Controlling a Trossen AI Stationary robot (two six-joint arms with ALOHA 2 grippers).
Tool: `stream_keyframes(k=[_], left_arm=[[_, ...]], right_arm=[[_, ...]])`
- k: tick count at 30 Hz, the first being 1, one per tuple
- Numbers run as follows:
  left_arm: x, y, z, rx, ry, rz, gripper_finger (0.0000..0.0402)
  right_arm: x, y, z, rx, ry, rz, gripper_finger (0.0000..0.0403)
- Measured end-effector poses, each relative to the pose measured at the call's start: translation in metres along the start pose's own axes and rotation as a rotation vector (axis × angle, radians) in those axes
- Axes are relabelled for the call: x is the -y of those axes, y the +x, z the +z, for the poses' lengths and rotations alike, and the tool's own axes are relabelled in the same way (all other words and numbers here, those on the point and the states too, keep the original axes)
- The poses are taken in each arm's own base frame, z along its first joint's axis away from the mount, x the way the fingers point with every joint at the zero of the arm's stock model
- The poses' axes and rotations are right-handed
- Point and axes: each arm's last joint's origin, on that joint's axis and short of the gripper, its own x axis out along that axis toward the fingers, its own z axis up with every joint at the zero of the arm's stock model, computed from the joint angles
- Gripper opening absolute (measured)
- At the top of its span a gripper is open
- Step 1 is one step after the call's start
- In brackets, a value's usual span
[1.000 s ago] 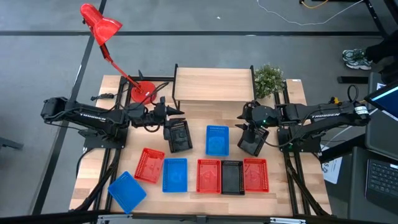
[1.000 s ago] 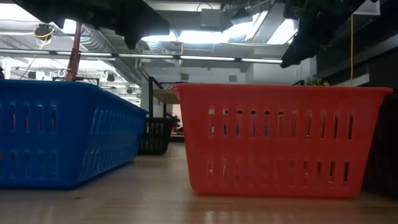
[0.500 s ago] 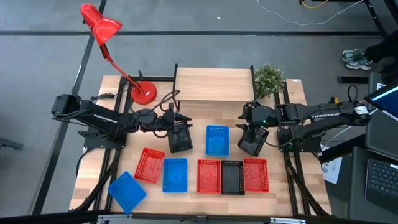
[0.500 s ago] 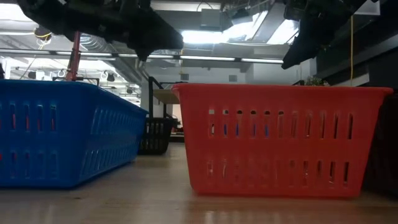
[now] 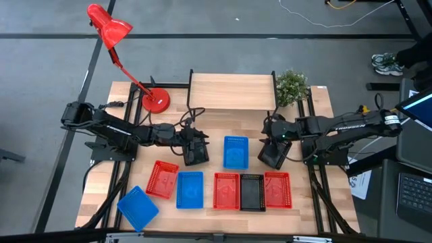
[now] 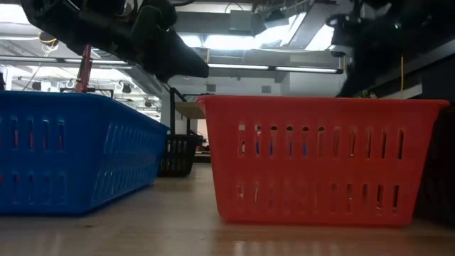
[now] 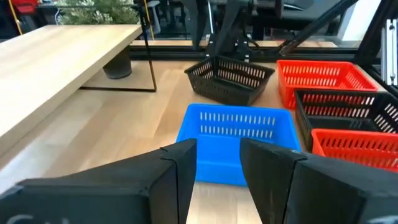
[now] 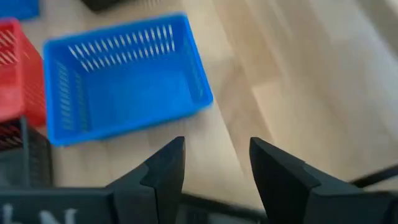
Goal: Stack baskets on shelf by color
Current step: Put the top right black bin on the shelf
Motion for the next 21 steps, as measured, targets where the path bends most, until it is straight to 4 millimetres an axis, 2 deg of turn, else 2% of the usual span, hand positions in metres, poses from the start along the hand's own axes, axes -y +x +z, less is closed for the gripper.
stream_keyframes(k=[6, 13, 16, 21], left_arm=[[-0.002, 0.0, 0.0, 0.0, -0.001, 0.016, 0.0116], [-0.005, 0.001, 0.0, 0.0, -0.004, 0.031, 0.0116], [-0.005, 0.001, 0.0, 0.0, -0.004, 0.031, 0.0116], [-0.005, 0.001, 0.0, 0.0, -0.004, 0.031, 0.0116]], right_arm=[[-0.005, 0.007, -0.009, -0.045, 0.075, 0.118, 0.0173], [-0.043, 0.014, -0.009, -0.045, 0.036, 0.274, 0.0173], [-0.059, 0.02, -0.013, -0.103, 0.044, 0.241, 0.0173], [-0.072, 0.026, -0.023, -0.261, 0.111, 0.046, 0.0173]])
